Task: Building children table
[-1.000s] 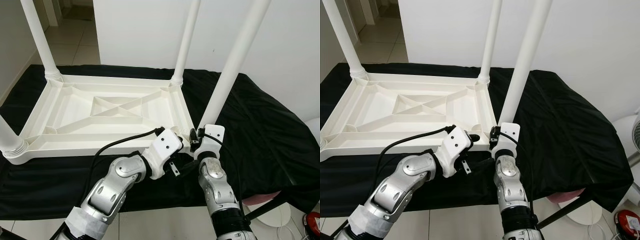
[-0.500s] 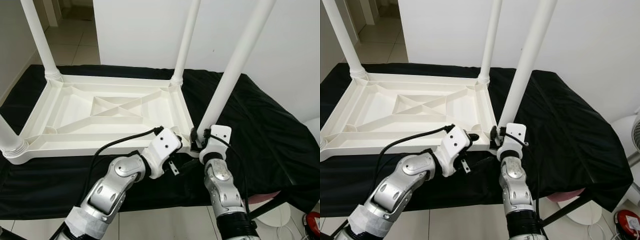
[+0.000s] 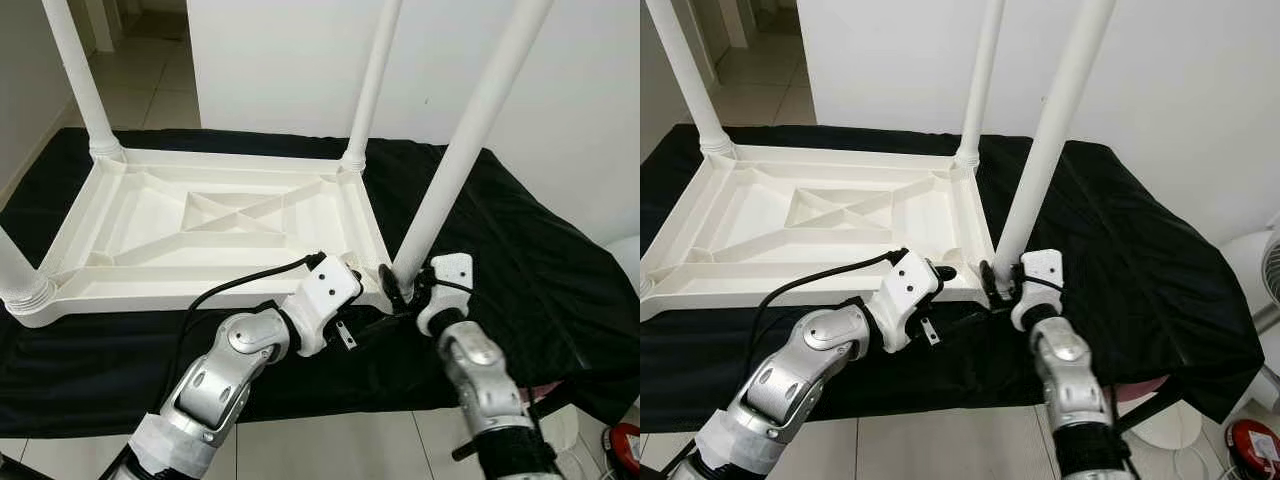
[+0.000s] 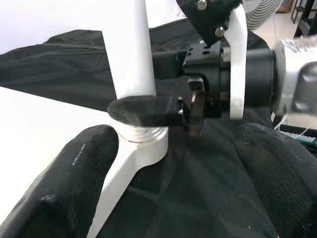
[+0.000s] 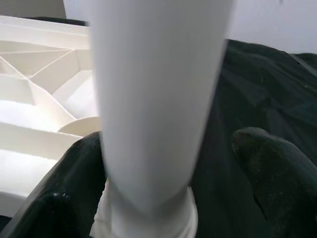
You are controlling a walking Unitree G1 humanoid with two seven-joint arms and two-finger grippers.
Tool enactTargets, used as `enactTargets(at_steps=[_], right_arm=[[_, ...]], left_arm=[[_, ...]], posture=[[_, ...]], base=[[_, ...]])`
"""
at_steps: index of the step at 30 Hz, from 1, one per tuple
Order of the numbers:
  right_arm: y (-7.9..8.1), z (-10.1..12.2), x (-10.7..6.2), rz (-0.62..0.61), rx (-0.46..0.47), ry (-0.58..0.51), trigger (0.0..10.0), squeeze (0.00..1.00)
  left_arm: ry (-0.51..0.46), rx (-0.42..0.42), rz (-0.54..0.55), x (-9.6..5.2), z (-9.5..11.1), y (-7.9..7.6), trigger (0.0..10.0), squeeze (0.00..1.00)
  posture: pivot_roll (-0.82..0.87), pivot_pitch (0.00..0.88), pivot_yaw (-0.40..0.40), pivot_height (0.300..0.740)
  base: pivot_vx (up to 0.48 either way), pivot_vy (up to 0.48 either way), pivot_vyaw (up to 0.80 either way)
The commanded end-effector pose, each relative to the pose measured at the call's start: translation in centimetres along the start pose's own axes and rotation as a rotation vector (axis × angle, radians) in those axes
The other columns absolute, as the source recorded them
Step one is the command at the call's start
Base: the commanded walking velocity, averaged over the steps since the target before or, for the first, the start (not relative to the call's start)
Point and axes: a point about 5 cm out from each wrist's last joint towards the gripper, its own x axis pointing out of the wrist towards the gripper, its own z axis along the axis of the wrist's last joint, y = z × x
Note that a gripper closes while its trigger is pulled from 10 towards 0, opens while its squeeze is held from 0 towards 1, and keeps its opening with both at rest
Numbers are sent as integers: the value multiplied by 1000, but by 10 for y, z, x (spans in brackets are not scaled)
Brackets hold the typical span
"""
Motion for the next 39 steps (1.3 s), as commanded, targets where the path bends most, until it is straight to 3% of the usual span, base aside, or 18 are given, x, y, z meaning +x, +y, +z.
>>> enactTargets(at_steps=[1,9,11,16,17,19,20,21,22,32,39], right_arm=[[-10,-1,0,47,0,1,10000,0],[-11,0,12,244,-11,27,10000,0],[-4,1,23,340,-30,54,10000,0],[1,1,33,379,-45,68,10000,0],[5,0,39,413,-50,86,8941,0],[7,-1,41,431,-48,94,8941,0],[9,-2,42,453,-47,106,706,0],[9,-3,42,458,-49,110,706,0],[8,-5,42,459,-51,123,0,0],[-5,-16,36,448,-47,171,0,0],[-14,-20,35,289,-21,174,0,0]], left_arm=[[6,-3,44,0,-2,2,10000,0],[3,1,50,1,-1,6,10000,0],[1,4,50,3,0,7,10000,0],[-3,6,48,4,2,7,10000,0],[-5,10,47,4,3,7,10000,0],[-6,13,46,4,3,7,10000,0],[-7,13,48,4,4,8,10000,0],[-7,13,48,4,4,8,10000,0],[-7,13,51,4,4,8,10000,0],[-7,12,60,2,4,8,10000,0],[-3,8,53,1,3,7,10000,0]], posture=[[-1,0,-105,740],[-5,0,-93,740],[-2,0,-83,740],[-1,0,-81,740],[7,0,-82,740],[7,0,-82,740],[13,0,-85,740],[13,0,-85,740],[19,0,-91,740],[21,0,-92,740],[9,0,-80,740]], base=[[0,0,0],[0,0,0],[0,0,0],[0,0,0],[0,0,0],[0,0,0],[0,0,0],[0,0,0],[0,0,0],[0,0,0],[0,0,0]])
